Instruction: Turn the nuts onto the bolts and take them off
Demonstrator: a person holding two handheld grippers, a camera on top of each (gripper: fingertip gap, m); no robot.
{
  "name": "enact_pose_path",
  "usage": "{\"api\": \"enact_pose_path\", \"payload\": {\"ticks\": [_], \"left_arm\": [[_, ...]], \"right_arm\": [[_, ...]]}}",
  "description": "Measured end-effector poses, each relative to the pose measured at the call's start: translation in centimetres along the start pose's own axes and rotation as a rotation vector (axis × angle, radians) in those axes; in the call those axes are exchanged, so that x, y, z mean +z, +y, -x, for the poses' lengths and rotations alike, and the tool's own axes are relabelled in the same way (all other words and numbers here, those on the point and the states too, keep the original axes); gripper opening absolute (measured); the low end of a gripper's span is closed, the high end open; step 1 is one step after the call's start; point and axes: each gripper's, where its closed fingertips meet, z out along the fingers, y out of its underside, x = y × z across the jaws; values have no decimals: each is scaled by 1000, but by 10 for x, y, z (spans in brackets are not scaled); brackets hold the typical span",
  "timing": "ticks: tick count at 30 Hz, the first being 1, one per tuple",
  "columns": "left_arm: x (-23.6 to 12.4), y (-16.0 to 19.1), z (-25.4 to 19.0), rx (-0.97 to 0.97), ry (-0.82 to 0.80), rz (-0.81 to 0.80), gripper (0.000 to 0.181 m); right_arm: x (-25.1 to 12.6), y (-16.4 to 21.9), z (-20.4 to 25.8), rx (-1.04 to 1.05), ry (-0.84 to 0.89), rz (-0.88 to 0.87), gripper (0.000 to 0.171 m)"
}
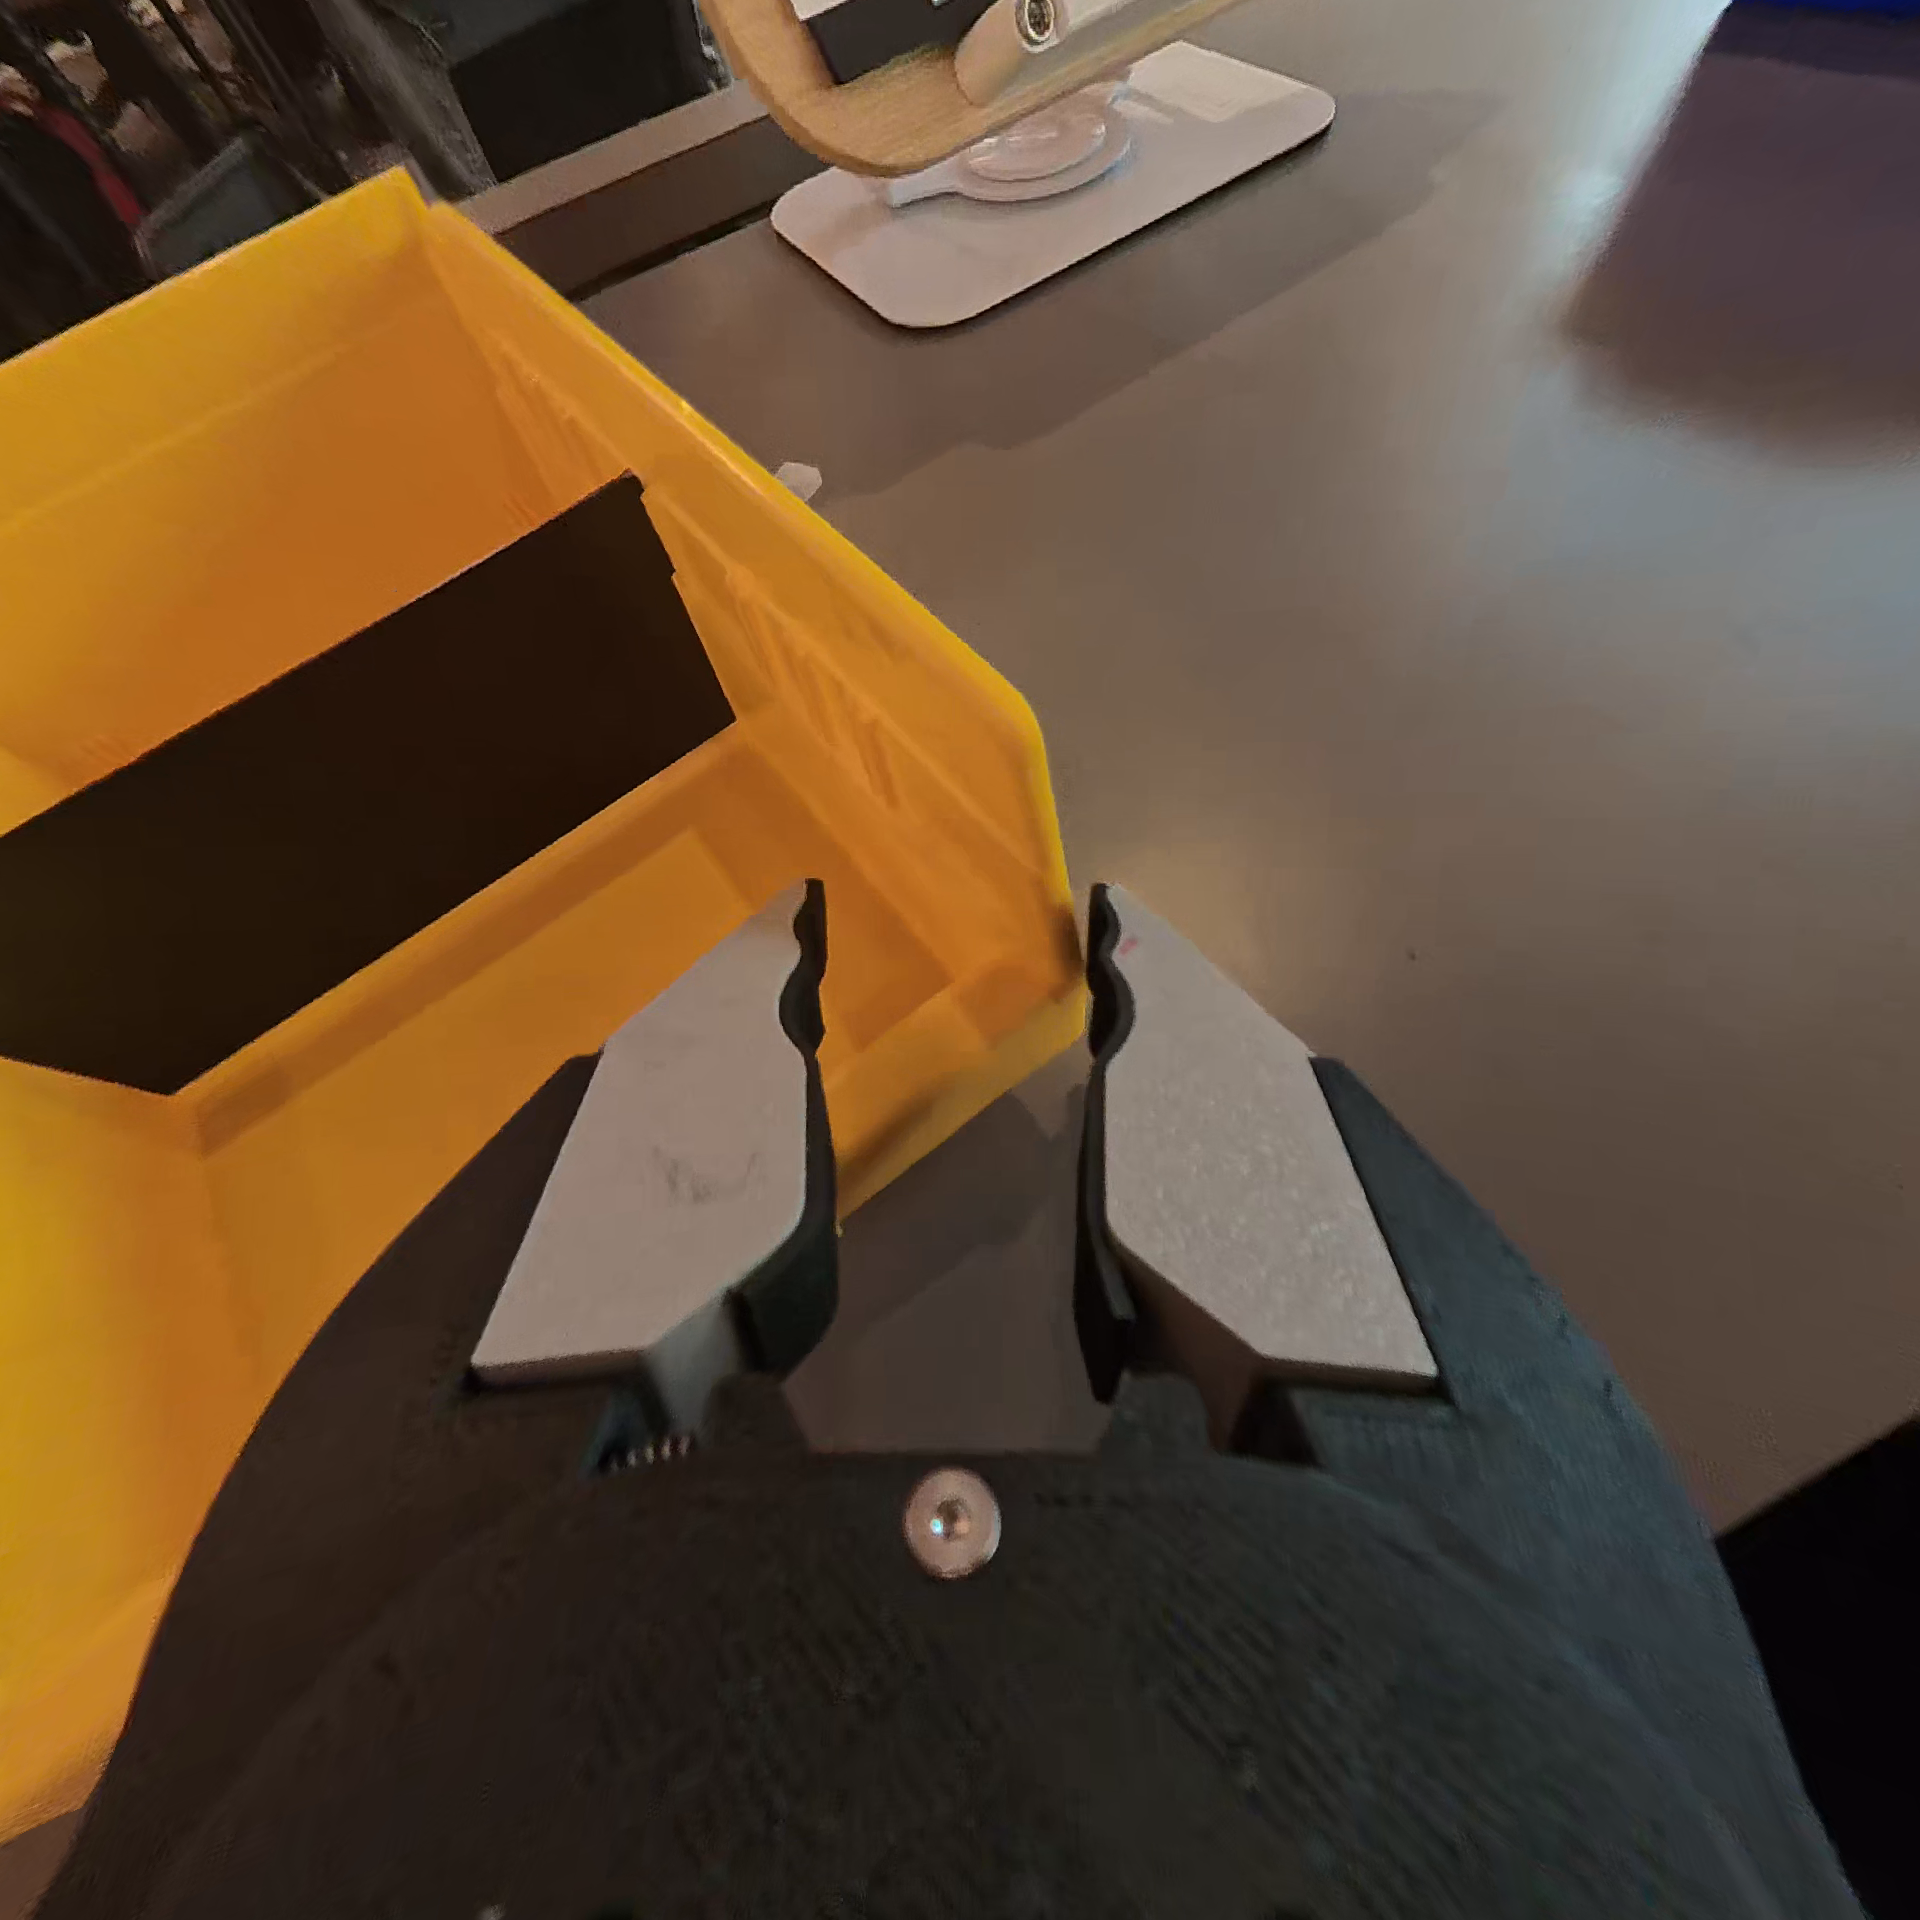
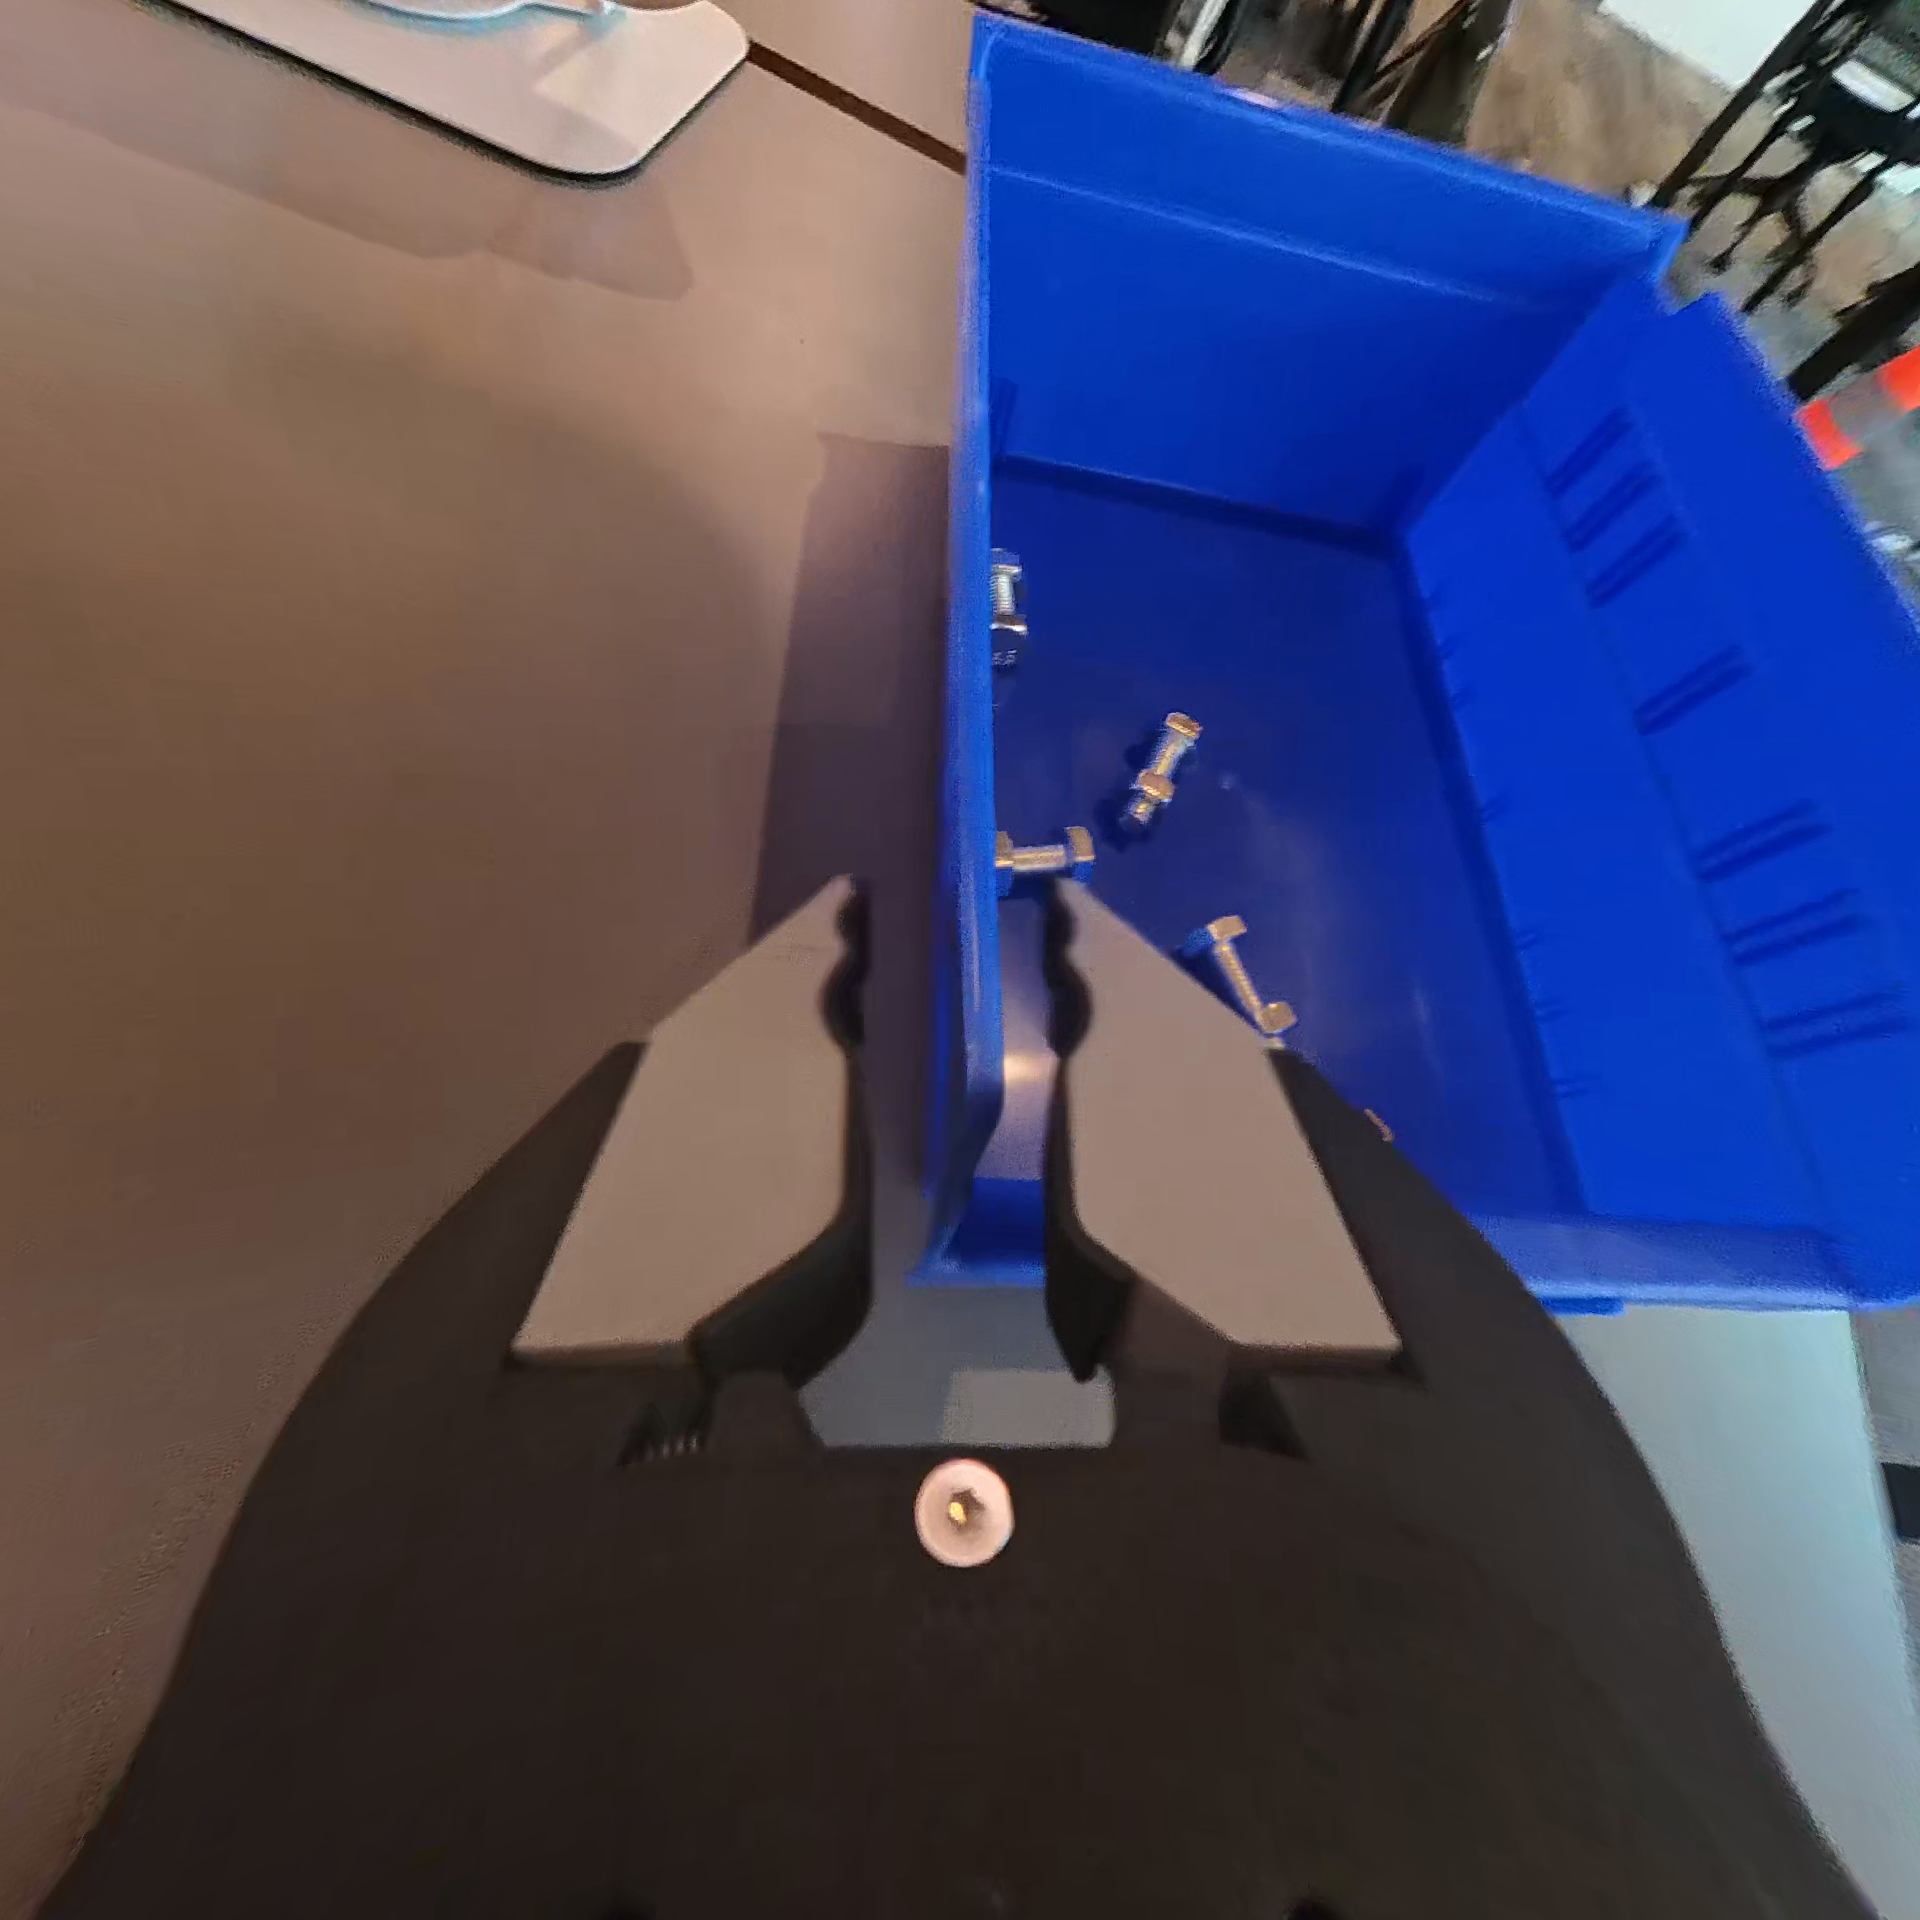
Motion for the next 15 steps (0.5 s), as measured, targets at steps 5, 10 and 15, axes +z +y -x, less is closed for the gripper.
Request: {"api": "enact_pose_path", "payload": {"ticks": [5, 10, 15], "left_arm": [[13, -18, -4, 5, 4, -35, 35], [10, -26, -1, -66, -19, -92, 20], [28, -35, -2, -160, 1, -151, 27]], "right_arm": [[-2, -2, 7, -20, 26, 19, 4], [-9, -2, 21, -18, 10, 21, 3], [-9, -4, 31, -24, 29, 26, 5]]}}
